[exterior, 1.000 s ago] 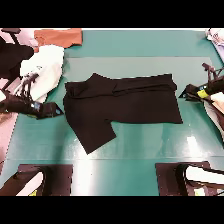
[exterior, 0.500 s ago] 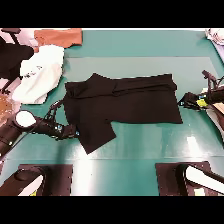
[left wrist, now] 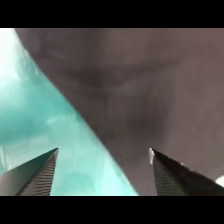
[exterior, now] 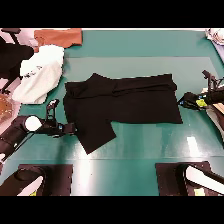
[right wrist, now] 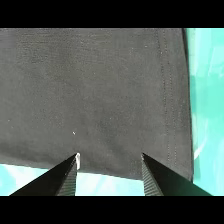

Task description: Fold the shirts.

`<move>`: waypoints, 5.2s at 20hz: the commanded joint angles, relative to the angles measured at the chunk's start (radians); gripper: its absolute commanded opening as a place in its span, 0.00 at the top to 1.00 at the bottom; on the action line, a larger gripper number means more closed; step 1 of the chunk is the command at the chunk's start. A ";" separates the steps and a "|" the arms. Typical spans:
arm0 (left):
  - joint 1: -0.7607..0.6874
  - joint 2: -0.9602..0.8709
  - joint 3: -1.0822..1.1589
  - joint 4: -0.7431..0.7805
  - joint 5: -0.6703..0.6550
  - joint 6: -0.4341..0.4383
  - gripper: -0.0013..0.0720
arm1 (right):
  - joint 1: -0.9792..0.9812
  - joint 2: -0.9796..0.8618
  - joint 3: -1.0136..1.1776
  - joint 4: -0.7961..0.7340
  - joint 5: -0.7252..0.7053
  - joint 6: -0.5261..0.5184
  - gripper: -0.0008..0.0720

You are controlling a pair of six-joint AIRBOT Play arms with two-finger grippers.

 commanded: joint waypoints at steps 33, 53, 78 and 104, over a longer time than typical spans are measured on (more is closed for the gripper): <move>-0.003 -0.098 0.289 -0.382 -0.028 0.284 0.95 | -0.238 -0.001 -0.293 0.050 -0.119 -0.145 0.33; -0.002 -0.098 0.488 -0.163 0.039 0.095 0.95 | -0.063 0.000 -0.039 0.181 -0.123 -0.089 0.97; 0.065 -0.389 0.514 0.185 0.444 -0.235 0.95 | 0.084 -0.601 0.755 0.025 -0.050 0.054 0.97; 0.041 -0.520 0.837 0.202 0.279 0.045 0.17 | 0.006 -0.660 0.790 0.030 -0.003 -0.040 0.06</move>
